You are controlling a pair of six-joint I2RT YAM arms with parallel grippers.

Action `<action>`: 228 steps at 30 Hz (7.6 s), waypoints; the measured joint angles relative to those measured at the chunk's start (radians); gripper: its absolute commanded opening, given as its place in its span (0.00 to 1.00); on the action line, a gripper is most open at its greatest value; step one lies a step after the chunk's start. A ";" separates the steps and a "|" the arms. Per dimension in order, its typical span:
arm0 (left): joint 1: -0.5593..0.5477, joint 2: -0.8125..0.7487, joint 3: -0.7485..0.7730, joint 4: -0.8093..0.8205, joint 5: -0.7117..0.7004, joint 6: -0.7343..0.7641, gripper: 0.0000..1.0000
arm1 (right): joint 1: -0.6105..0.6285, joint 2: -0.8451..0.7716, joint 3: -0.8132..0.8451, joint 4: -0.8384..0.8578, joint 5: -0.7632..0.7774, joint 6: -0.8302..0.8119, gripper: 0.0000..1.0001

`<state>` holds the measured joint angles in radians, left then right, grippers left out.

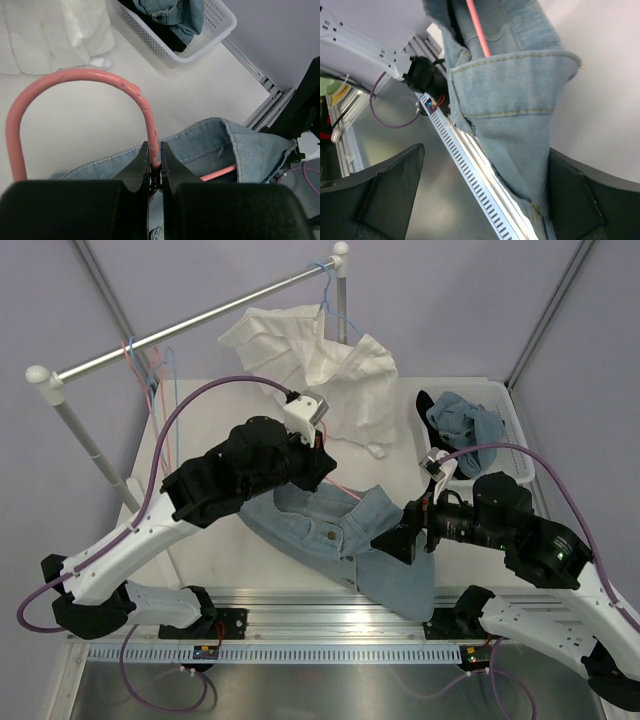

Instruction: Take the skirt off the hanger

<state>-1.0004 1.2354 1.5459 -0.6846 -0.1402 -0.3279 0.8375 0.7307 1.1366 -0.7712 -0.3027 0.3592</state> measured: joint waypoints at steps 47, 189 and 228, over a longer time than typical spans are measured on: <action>-0.020 -0.206 0.101 -0.045 -0.126 -0.049 0.00 | 0.009 -0.437 -0.005 -0.120 0.403 0.154 0.00; 0.005 0.056 -0.128 -0.098 -0.522 -0.158 0.00 | 0.023 0.208 0.318 -0.192 0.374 0.152 0.89; 0.008 0.137 0.101 -0.313 -0.546 -0.167 0.99 | 0.608 0.575 0.277 -0.154 0.706 0.317 0.00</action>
<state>-0.9920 1.3727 1.6474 -0.9977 -0.6857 -0.4950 1.4452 1.3056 1.4136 -0.9257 0.4034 0.6758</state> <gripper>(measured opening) 0.985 0.035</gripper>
